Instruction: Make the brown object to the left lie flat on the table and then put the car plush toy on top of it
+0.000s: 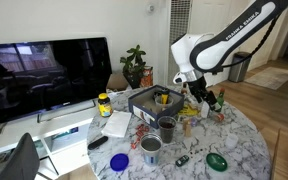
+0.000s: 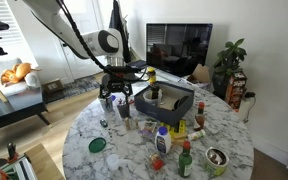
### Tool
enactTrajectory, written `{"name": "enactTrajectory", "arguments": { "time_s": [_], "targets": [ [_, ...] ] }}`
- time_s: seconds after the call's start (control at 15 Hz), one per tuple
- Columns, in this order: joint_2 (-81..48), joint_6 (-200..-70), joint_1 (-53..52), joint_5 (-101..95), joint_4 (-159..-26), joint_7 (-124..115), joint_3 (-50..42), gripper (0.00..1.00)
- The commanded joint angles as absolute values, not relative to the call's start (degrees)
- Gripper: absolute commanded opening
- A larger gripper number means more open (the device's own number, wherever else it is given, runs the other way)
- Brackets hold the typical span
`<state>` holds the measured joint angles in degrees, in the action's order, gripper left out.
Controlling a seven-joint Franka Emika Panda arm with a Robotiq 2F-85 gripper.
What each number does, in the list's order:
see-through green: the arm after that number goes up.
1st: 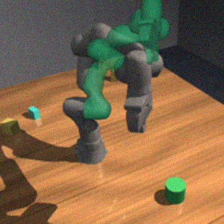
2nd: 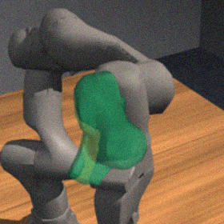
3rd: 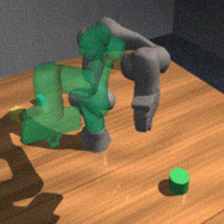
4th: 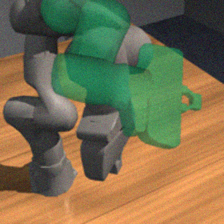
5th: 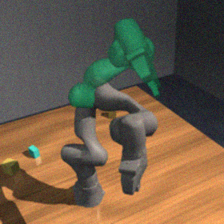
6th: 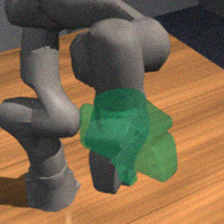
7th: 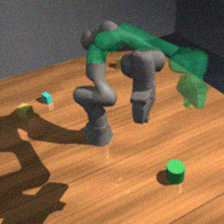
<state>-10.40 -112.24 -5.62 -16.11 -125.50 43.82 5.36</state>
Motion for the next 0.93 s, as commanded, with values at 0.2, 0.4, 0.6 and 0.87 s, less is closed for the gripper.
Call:
{"name": "enactTrajectory", "arguments": {
  "time_s": [0.2,0.4,0.6,0.87],
  "targets": [
    [-12.43,-121.85,-7.93,-25.68,-133.22,43.17,8.74,1.00],
    [-13.21,-120.21,-7.55,-23.97,-131.67,43.86,9.02,1.00],
    [-13.18,-120.26,-7.59,-24.24,-131.87,43.86,9.04,1.00],
    [-19.10,-119.17,-9.49,-29.02,-128.27,46.46,9.98,1.00]
  ]
}}
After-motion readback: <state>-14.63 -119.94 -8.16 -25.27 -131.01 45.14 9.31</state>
